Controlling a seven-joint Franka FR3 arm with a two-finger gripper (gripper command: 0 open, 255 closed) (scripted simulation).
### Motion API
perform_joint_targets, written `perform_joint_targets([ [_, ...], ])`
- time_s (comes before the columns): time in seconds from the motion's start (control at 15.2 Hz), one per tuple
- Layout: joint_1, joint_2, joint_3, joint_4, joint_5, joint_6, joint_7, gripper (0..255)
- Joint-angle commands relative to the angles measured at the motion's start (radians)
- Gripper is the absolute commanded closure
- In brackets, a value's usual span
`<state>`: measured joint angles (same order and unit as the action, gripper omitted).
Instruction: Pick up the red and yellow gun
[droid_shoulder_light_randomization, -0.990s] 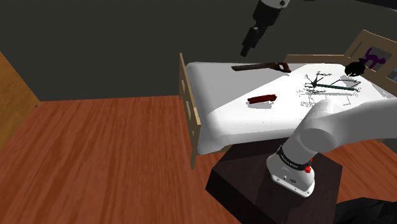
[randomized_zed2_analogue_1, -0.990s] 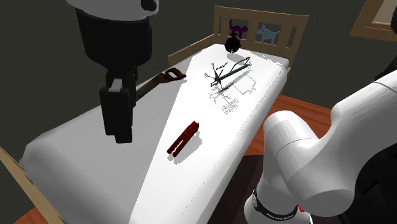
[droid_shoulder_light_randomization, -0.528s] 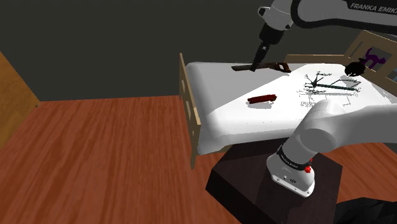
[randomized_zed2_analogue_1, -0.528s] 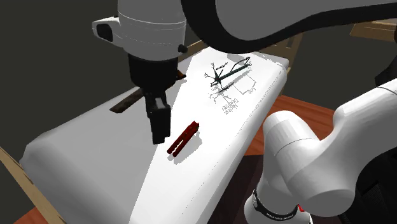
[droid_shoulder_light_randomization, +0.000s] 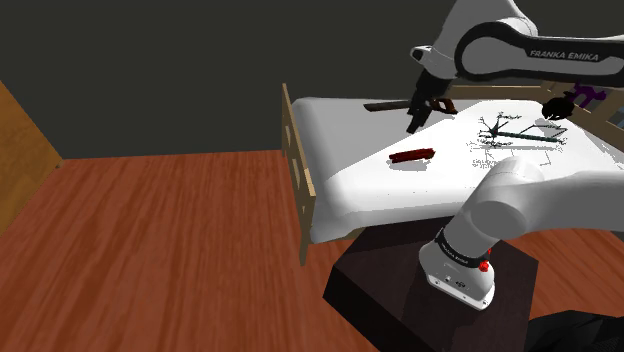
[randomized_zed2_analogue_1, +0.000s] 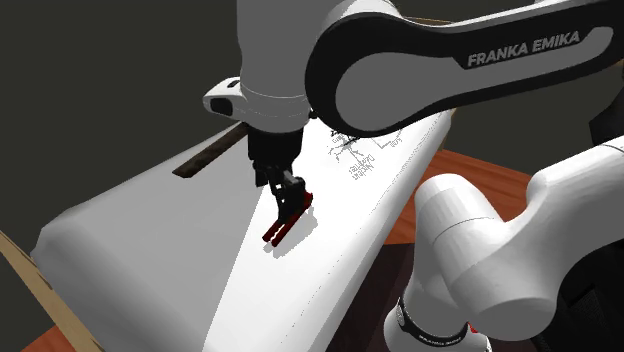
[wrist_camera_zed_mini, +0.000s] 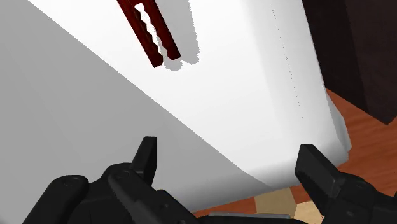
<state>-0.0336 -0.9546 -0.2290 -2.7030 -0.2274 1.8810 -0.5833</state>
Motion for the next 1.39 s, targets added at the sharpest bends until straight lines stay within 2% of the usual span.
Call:
perform_joint_targets([
  [0.0, -0.013, -0.006, -0.048, -0.047, -0.045, 0.038, -0.069, 0],
  [0.33, -0.055, 0.037, -0.186, -0.114, -0.169, 0.142, -0.247, 0],
  [0.59, -0.080, 0.122, -0.309, -0.134, -0.271, 0.250, -0.387, 0],
  [0.99, -0.067, 0.324, -0.506, -0.106, -0.390, 0.441, -0.588, 0],
  [1.32, -0.056, 0.399, -0.549, -0.133, -0.413, 0.542, -0.580, 0],
])
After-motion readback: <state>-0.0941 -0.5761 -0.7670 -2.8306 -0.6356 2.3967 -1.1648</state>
